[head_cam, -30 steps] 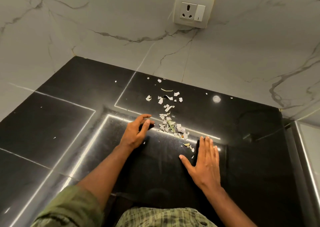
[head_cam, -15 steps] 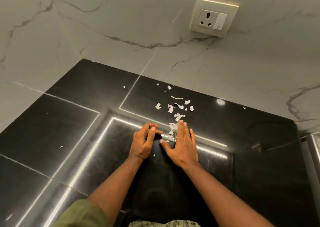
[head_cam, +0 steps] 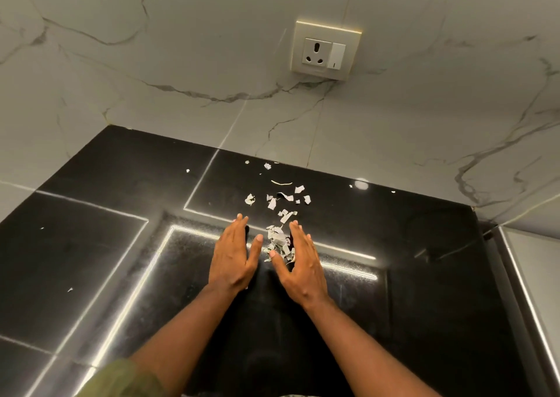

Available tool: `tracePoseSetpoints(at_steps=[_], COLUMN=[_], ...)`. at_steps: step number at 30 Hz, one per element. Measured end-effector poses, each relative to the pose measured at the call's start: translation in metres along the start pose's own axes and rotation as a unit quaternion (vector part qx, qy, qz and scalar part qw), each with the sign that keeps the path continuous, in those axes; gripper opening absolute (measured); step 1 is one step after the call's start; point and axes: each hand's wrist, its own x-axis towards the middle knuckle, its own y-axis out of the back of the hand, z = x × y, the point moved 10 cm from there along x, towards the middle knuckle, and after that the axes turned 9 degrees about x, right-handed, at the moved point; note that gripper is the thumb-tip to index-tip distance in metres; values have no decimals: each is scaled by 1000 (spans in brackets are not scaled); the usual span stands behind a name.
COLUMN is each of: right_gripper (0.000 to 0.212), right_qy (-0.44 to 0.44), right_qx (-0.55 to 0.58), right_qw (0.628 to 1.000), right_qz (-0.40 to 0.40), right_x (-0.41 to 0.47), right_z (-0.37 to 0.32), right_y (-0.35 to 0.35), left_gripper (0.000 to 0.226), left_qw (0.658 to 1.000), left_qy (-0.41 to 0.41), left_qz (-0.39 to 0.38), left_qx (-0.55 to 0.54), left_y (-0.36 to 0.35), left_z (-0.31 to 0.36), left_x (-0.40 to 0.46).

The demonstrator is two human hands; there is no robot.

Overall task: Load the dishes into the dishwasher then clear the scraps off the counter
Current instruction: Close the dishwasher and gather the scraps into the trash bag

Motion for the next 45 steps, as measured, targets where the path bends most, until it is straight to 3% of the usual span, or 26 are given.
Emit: tracePoseSetpoints(at_steps=[2, 4, 8, 14, 19, 23, 28, 33, 35, 38, 45], right_gripper=[81, 80, 77, 81, 63, 56, 41, 37, 43, 74, 148], right_qy=[-7, -5, -17, -90, -127, -89, 11, 38, 18, -17, -8], right_qx=[11, 34, 112, 127, 128, 80, 47, 80, 108, 105, -134], right_qw=[1000, 999, 993, 983, 983, 989, 986, 979, 977, 985, 985], right_qz=[-4, -1, 19, 94, 17, -90, -161, -183, -180, -136, -111], right_x=[0, -2, 0, 62, 144, 172, 131, 74, 53, 22, -22], right_z=[3, 5, 12, 44, 57, 42, 7, -1, -1, 11, 22], right_y=[-1, 3, 21, 61, 57, 31, 2, -5, 3, 24, 16], left_gripper=[73, 71, 62, 57, 57, 55, 49, 44, 44, 47, 50], left_qw=[994, 987, 988, 987, 986, 988, 991, 993, 994, 994, 994], left_qy=[-22, -41, -41, -32, -23, -16, -13, -10, -11, -13, -18], left_qz=[-3, -3, 3, -28, -22, -14, -4, 7, 7, 6, 8], left_qx=[110, 154, 152, 153, 161, 153, 132, 115, 109, 110, 108], left_y=[3, 7, 6, -1, 1, 2, 7, 8, 7, 5, 4], left_z=[0, -1, 1, -3, -4, -7, -7, -9, -9, -11, -10], left_x=[14, 24, 24, 31, 31, 33, 34, 33, 33, 32, 32])
